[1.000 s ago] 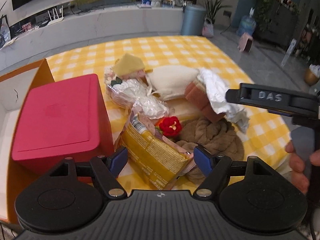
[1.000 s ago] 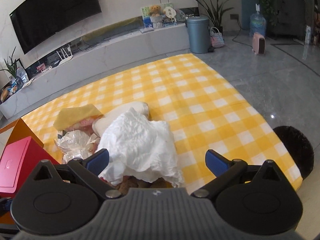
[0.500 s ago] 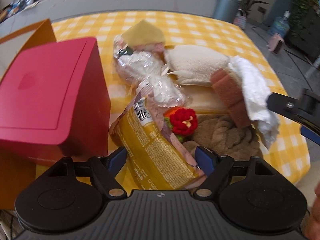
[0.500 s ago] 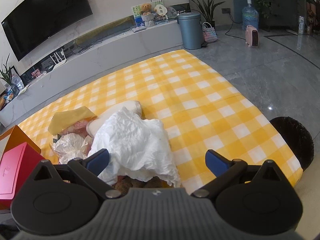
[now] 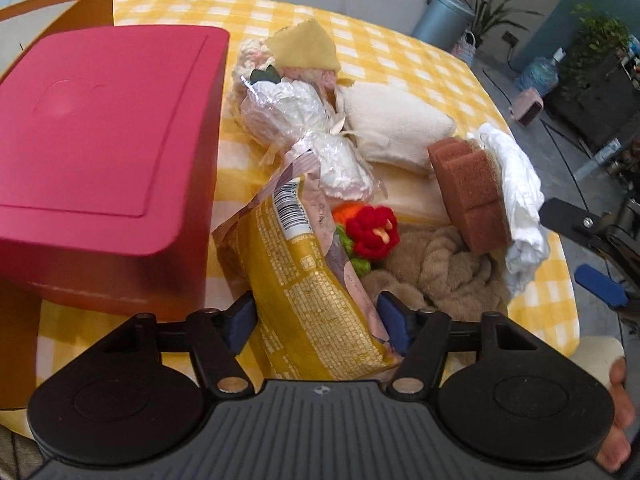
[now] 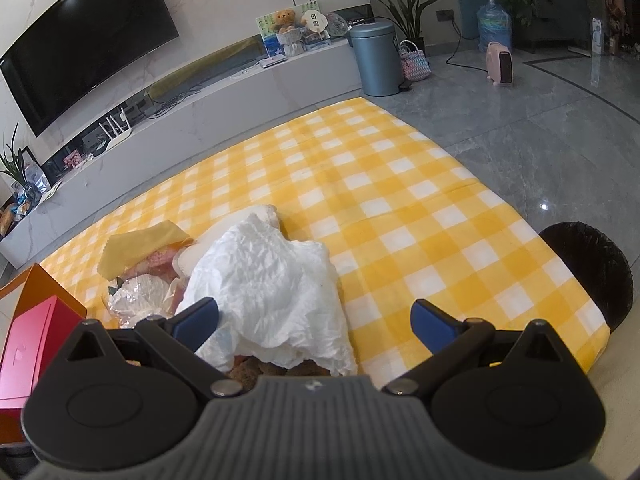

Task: Organize soft objects
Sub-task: 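Reach the right tool to the white crumpled cloth while the left tool approaches the yellow snack bag, then grasp the white cloth with the right tool while the left tool grasps the yellow snack bag, then lift the white cloth with the right tool while the left tool carries the snack bag to the cardboard box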

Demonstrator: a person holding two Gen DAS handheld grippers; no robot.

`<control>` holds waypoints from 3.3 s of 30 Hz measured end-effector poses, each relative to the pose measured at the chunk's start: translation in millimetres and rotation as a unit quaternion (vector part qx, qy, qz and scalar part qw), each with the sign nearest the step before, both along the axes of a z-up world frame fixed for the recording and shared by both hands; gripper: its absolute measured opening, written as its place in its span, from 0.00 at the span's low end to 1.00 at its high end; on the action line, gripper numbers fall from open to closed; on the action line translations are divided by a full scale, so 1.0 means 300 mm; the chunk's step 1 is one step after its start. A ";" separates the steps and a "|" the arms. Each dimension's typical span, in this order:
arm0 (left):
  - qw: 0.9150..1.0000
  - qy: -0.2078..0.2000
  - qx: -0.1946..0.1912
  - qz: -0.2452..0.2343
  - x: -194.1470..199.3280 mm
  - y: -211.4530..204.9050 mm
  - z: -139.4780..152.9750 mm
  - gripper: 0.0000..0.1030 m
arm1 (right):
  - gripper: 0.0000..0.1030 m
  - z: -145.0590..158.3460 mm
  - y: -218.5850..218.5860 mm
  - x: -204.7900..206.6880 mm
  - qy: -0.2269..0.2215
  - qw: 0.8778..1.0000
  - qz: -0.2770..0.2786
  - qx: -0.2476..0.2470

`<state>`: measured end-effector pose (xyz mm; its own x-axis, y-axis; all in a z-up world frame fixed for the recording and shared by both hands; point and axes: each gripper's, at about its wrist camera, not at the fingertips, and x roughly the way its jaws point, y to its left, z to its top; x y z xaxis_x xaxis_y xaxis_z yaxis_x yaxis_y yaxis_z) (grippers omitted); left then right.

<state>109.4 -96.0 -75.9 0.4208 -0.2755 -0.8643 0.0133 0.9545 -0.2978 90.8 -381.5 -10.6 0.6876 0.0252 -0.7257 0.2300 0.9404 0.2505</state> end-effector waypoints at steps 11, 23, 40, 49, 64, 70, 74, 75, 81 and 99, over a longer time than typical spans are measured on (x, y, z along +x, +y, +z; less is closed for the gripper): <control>0.999 0.014 -0.007 -0.038 -0.061 0.073 0.010 0.61 | 0.98 0.000 0.001 0.002 -0.001 1.000 0.001 0.003; 0.999 0.008 -0.016 -0.039 -0.067 0.066 -0.043 0.63 | 0.98 -0.056 -0.032 0.093 0.006 0.995 0.020 0.098; 0.995 -0.049 -0.020 -0.083 -0.153 0.061 0.051 0.57 | 0.16 -0.045 -0.162 -0.015 -0.026 0.979 -0.025 0.198; 0.992 -0.075 -0.047 -0.091 -0.160 0.057 0.129 0.57 | 0.16 0.027 -0.183 -0.068 -0.081 0.979 -0.036 0.183; 0.989 -0.102 -0.067 -0.088 -0.159 0.076 0.202 0.57 | 0.20 0.020 -0.143 -0.040 0.000 0.996 -0.039 0.075; 0.988 -0.110 -0.073 -0.081 -0.161 0.099 0.215 0.57 | 0.46 -0.073 -0.137 0.055 0.044 0.989 -0.030 0.138; 0.987 -0.111 -0.080 -0.080 -0.169 0.114 0.218 0.57 | 0.58 -0.109 -0.149 0.062 0.058 0.980 -0.034 0.187; 0.987 -0.112 -0.081 -0.080 -0.171 0.117 0.218 0.57 | 0.63 -0.111 -0.154 0.063 0.057 0.978 -0.035 0.197; 0.987 -0.113 -0.088 -0.075 -0.181 0.138 0.223 0.57 | 0.88 -0.139 -0.161 0.101 0.057 0.963 -0.031 0.261; 0.985 -0.121 -0.101 -0.070 -0.197 0.167 0.237 0.57 | 0.12 -0.048 -0.113 0.061 -0.007 0.979 0.022 0.202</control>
<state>50.2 -45.9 -4.8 0.5537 -0.5016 -0.6647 0.2346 0.8599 -0.4534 109.1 -415.3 -25.2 0.6888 0.3385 -0.6411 0.1850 0.7730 0.6069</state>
